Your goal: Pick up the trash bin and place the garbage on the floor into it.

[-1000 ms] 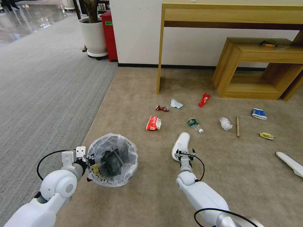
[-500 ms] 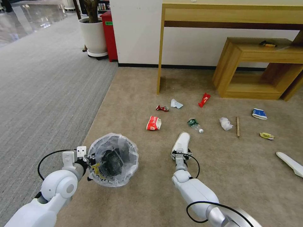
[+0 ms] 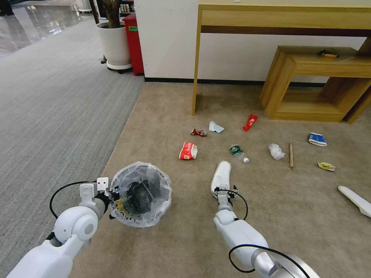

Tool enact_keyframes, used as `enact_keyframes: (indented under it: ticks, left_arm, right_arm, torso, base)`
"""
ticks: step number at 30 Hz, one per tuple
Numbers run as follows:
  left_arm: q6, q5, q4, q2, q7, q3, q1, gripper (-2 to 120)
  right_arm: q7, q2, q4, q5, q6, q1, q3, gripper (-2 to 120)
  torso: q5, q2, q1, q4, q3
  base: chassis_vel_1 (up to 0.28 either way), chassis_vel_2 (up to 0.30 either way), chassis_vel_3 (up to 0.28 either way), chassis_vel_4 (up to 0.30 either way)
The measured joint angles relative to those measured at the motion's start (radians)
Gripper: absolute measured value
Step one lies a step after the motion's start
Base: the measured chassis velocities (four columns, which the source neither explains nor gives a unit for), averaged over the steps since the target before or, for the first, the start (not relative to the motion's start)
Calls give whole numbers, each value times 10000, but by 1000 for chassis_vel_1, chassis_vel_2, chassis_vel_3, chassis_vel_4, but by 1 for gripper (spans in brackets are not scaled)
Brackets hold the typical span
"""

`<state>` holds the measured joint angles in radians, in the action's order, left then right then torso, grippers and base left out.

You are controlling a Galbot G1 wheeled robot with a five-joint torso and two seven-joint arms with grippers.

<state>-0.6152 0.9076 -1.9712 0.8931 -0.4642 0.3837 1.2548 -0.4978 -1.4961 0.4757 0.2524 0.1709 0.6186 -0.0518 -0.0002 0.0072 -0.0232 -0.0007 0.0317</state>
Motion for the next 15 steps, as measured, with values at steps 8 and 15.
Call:
enact_keyframes:
  ticks: [8, 15]
  left_arm:
    - [18, 2, 3, 7, 0, -48, -72, 0]
    - [29, -6, -8, 48, -1, -58, -92, 0]
  right_arm:
    - [75, 33, 24, -46, 43, 70, 73, 68]
    - [98, 95, 59, -80, 73, 126, 99, 41]
  torso:
    - [1, 0, 0, 0, 0]
    - [0, 0, 0, 0, 0]
  base:
    - [0, 0, 0, 0]
    - [0, 0, 0, 0]
